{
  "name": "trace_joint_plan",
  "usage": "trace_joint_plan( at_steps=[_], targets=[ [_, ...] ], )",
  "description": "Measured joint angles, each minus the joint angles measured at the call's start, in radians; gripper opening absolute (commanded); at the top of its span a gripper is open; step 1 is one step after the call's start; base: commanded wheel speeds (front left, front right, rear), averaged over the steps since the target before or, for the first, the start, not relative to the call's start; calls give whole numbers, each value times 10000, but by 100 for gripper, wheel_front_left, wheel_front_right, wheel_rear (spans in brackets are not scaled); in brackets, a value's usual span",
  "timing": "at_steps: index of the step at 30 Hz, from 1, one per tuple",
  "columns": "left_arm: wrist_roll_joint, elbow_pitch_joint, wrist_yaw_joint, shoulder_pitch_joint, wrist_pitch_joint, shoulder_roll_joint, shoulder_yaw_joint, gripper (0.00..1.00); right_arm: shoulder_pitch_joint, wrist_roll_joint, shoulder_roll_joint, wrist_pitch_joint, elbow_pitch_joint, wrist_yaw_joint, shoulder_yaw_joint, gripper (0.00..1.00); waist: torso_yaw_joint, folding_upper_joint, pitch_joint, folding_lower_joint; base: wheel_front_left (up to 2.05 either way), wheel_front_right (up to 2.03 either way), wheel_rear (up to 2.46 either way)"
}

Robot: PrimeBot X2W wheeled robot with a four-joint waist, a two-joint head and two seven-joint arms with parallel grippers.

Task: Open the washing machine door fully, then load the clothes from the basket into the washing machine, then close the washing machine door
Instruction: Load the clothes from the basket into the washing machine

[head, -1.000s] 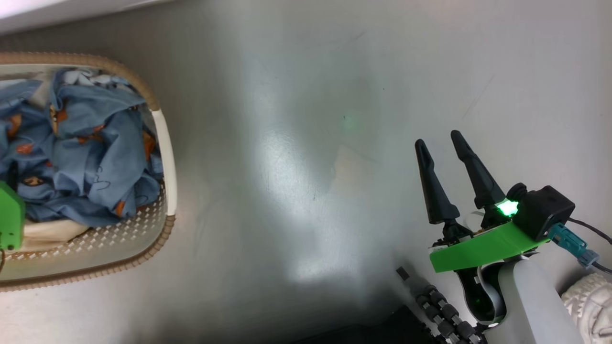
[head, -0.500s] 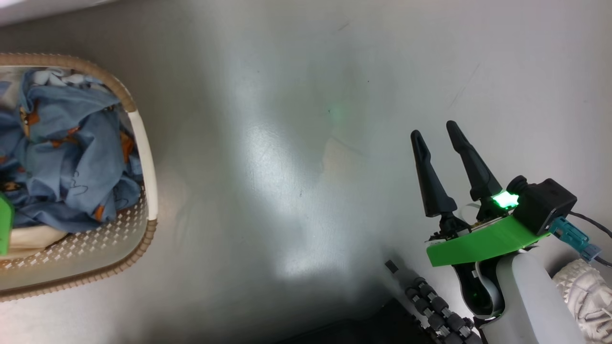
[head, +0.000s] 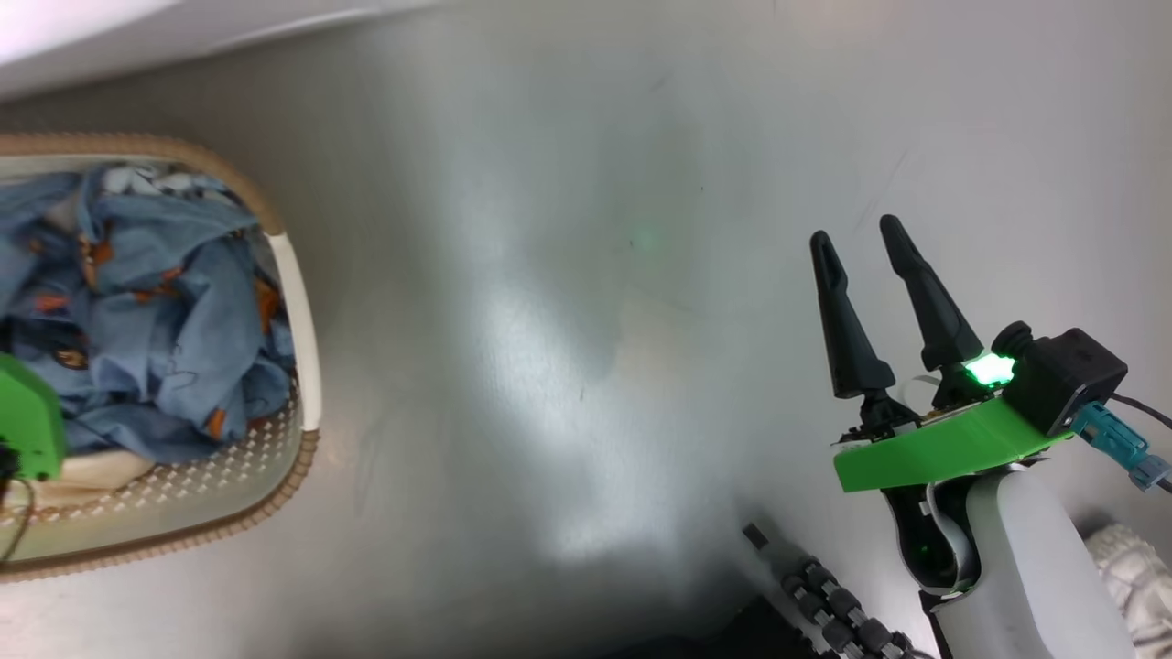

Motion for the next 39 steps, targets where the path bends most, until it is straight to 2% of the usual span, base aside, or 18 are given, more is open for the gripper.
trace_joint_plan(
  at_steps=[7,14,17,28,39],
  targets=[
    [-826,-343,-54,618,-232,-527,349,0,7,-349,-2,0,213,0,-274,100,284,0,-839,0,0,0,0],
    [-1331,-1822,-54,1682,-234,-790,779,0,120,-631,-4,-2,422,0,-520,100,634,0,-1779,-1,0,0,0],
    [-1302,-2596,-35,2392,-234,-974,1108,0,148,-740,-6,0,568,0,-577,100,850,0,-2338,0,0,0,0],
    [-989,-5459,573,4527,-234,-1471,2429,0,765,-997,-6,0,922,0,-798,100,1375,0,-3934,-1,0,0,0],
    [-391,-8406,756,6535,-234,-2142,3701,0,1494,-1239,-6,0,1191,0,-1106,100,1751,0,-5561,-1,0,0,0]
  ],
)
